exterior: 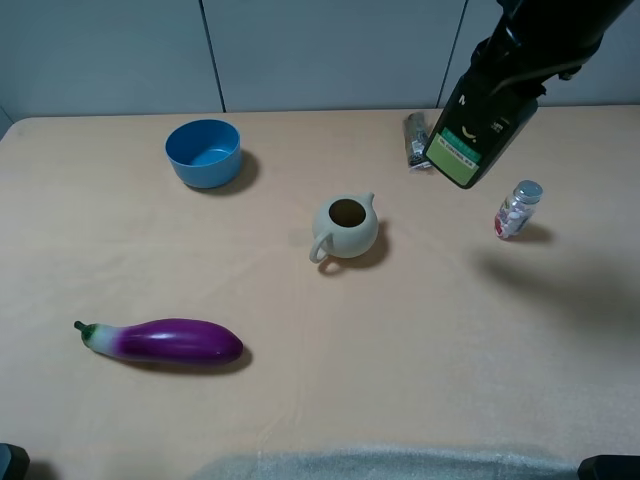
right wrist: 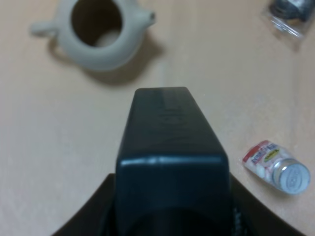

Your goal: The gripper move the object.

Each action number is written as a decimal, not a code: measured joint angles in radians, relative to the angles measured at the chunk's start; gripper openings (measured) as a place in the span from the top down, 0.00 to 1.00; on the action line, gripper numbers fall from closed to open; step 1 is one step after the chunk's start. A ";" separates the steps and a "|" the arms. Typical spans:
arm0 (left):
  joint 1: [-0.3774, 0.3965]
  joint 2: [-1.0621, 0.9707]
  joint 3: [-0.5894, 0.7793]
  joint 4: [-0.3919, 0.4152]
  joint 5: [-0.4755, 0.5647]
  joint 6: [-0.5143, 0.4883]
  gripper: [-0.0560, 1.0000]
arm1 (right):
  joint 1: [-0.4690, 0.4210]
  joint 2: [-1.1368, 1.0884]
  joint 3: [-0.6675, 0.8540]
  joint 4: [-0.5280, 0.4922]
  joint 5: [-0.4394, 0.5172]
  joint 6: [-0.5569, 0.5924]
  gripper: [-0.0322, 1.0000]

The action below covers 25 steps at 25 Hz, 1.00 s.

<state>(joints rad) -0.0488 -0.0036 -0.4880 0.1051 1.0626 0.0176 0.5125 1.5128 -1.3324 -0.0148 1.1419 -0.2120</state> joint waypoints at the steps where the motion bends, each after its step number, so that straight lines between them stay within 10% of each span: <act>1: 0.000 0.000 0.000 0.000 0.000 0.000 0.01 | -0.011 0.015 -0.024 0.000 0.005 0.020 0.69; 25: 0.000 0.000 0.000 0.000 0.000 0.000 0.01 | -0.264 0.369 -0.399 0.015 0.025 0.221 0.69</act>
<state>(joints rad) -0.0488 -0.0036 -0.4880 0.1051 1.0626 0.0176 0.2484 1.8815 -1.7311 0.0000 1.1673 0.0090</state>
